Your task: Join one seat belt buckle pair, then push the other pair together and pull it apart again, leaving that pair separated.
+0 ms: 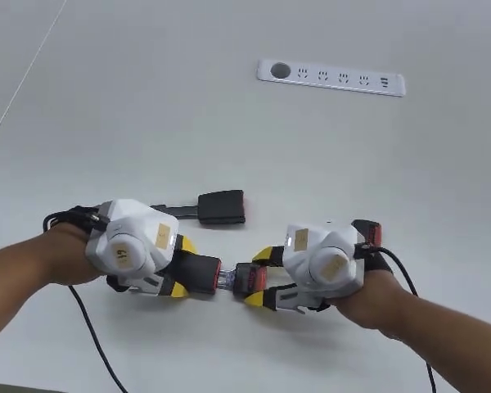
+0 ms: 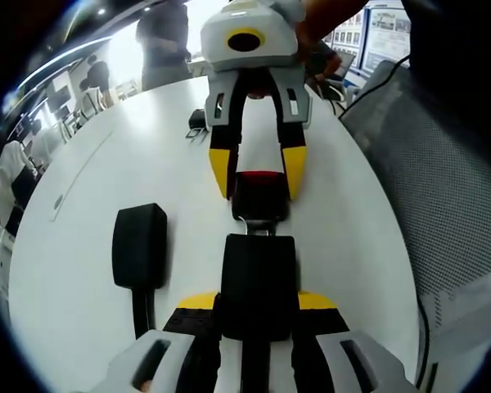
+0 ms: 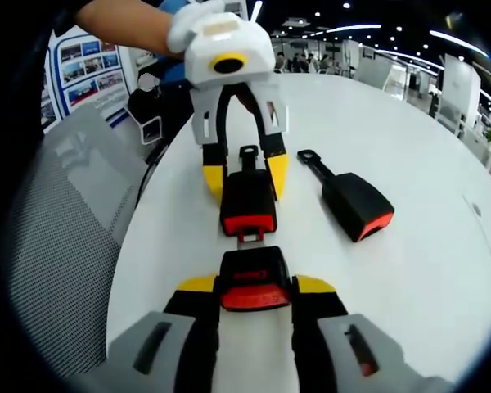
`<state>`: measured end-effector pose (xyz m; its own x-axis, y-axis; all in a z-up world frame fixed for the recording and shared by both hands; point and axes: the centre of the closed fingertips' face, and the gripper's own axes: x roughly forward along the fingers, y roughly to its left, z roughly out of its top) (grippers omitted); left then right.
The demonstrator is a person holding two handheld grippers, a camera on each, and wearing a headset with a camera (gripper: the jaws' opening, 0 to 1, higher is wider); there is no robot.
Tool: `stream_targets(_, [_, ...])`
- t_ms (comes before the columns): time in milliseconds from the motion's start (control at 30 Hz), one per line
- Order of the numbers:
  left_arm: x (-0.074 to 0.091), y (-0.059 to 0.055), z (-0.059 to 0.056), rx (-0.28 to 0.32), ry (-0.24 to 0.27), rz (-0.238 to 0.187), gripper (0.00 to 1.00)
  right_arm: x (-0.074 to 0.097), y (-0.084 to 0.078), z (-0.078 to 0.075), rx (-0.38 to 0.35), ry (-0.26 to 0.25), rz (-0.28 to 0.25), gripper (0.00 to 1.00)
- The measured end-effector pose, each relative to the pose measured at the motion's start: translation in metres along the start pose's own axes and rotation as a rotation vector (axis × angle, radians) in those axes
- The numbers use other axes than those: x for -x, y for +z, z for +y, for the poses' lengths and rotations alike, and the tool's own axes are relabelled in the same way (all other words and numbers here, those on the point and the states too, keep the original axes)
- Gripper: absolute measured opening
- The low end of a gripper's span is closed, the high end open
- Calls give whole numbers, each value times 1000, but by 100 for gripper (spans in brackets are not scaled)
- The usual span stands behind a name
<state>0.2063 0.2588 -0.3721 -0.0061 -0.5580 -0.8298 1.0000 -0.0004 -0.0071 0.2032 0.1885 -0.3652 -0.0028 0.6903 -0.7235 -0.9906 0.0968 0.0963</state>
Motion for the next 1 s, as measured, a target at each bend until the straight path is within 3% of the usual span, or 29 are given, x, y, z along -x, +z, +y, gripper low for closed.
stream_targets(367, [0, -1, 0, -3, -5, 18, 33, -4, 2, 0, -20, -2, 6, 33])
stream_targets(600, [-1, -3, 1, 5, -2, 18, 33, -14, 13, 1, -35, -11, 1, 33])
stream_targets(633, [1, -7, 1, 9, -4, 37, 33, -15, 11, 1, -43, -11, 12, 33])
stream_targets(667, [0, -5, 4, 14, 2, 16, 33, -15, 13, 1, -56, -1, -4, 33])
stream_targets(1000, [-1, -3, 3, 5, 0, 22, 33, -13, 11, 2, -41, -4, 11, 33])
